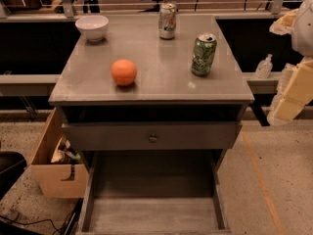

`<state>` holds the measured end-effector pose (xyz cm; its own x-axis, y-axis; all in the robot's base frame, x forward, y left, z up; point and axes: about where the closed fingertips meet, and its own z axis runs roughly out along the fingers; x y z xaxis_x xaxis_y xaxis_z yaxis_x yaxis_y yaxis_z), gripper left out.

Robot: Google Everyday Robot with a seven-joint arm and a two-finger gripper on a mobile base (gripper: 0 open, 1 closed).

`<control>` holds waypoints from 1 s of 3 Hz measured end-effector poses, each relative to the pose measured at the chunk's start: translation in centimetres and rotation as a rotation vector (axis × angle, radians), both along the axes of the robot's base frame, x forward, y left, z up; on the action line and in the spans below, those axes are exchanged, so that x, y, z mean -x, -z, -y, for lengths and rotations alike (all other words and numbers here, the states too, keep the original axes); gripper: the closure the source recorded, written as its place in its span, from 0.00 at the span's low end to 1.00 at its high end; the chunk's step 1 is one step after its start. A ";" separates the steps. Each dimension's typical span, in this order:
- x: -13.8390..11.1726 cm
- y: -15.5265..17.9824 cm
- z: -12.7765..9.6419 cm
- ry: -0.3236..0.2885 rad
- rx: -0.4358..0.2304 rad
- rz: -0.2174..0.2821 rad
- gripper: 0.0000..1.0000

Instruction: Place orange into middle drawer

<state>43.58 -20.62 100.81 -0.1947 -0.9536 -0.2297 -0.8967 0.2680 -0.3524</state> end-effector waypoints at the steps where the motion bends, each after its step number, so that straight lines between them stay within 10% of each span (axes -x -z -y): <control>1: 0.0 0.0 0.0 0.000 0.000 0.000 0.00; 3: -3.6 2.9 -2.6 -0.001 -0.119 0.104 0.00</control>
Offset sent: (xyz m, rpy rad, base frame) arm 0.0517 0.0321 -0.0177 0.1277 -0.2002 -0.0042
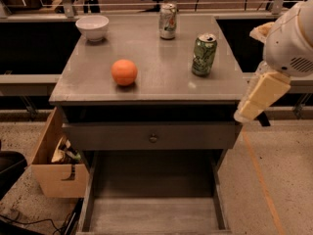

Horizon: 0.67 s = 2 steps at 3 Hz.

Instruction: Place orange into middle drawer

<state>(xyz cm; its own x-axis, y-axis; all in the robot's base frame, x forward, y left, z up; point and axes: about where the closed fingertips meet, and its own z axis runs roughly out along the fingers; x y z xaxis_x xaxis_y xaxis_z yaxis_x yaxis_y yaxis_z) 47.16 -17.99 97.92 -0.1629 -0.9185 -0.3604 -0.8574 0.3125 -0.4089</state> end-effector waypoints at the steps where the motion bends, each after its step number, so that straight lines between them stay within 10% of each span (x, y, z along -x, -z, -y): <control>1: -3.2 3.0 -2.6 -0.022 -0.147 0.052 0.00; 2: -7.8 3.9 -5.4 -0.023 -0.330 0.129 0.00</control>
Offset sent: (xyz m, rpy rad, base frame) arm 0.1640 0.0741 -0.0233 0.5967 -0.3617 -0.0234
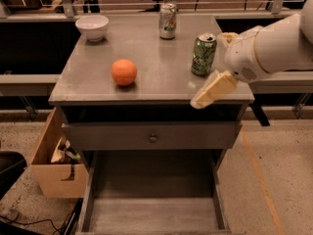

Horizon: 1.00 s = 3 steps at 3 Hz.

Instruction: Place orange into middle drawer

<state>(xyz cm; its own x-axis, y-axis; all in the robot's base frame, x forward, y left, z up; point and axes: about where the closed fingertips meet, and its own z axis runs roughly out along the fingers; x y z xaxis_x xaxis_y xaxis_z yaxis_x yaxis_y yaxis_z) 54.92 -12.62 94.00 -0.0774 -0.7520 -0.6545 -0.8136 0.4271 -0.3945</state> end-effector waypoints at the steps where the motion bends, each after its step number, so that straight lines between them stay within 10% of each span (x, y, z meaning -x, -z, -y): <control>1: -4.8 -0.1 -1.9 0.024 -0.190 0.075 0.00; 3: -11.9 1.5 -6.0 0.021 -0.481 0.098 0.00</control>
Offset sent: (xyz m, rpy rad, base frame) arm 0.1455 0.0554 -0.0077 0.5671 -0.1469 -0.0464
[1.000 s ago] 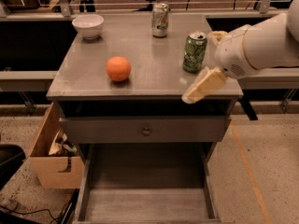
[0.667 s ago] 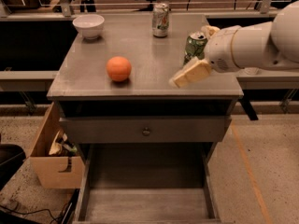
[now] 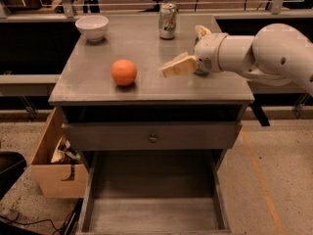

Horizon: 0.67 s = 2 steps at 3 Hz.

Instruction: Place orange into middle drawer

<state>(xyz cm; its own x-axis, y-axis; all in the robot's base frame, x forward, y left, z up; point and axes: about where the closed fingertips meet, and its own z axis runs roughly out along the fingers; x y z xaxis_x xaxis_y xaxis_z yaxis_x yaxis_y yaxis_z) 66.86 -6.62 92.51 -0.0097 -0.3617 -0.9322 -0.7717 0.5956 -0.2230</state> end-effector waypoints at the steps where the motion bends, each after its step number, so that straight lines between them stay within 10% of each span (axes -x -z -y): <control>1: 0.0 0.0 0.0 0.000 0.000 0.000 0.00; 2: -0.1 -1.3 -0.7 -0.013 0.045 0.017 0.00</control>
Offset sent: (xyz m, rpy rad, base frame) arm 0.0021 0.0118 0.0307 -0.1073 -0.0414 0.0234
